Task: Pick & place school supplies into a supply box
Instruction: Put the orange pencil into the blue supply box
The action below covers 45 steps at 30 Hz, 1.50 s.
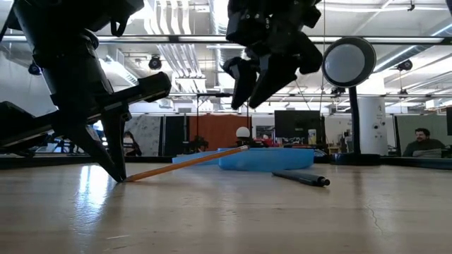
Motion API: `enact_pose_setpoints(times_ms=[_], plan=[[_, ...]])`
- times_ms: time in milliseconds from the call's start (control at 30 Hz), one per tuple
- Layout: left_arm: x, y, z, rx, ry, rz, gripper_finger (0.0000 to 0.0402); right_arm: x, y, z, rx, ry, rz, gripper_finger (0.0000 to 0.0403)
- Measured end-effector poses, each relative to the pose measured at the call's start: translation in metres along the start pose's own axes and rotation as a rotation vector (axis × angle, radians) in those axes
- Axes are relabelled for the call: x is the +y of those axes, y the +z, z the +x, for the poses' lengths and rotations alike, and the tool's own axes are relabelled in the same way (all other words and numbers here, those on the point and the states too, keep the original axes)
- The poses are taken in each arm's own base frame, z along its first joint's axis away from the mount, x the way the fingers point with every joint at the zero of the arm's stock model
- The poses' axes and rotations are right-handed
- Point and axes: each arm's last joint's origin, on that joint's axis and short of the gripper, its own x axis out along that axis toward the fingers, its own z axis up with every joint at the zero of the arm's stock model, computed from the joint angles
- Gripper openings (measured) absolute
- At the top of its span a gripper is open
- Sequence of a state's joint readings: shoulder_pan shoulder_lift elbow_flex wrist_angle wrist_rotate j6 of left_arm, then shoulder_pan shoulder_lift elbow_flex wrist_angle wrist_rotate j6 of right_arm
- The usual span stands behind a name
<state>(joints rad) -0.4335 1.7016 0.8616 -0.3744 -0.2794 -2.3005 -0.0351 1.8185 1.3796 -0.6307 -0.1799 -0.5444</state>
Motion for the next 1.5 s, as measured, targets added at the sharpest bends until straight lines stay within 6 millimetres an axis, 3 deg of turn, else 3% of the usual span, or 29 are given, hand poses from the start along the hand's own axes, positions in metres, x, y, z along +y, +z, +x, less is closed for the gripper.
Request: enact_pose_setpoints(times_ms=[633,1133,1500], plan=[[0.0,0.0,0.0,-0.004,-0.001,0.013,0.0,0.0,-0.011,0.06,0.106,0.013,-0.005,0.0222],[0.0,0.0,0.0,-0.004,-0.002,0.013,0.0,-0.001,-0.01,0.061,0.091,0.009,-0.032,0.0169],[0.0,0.0,0.0,-0.002,-0.004,0.013,0.0,-0.001,-0.013,0.068,0.105,0.017,-0.03,0.0159]])
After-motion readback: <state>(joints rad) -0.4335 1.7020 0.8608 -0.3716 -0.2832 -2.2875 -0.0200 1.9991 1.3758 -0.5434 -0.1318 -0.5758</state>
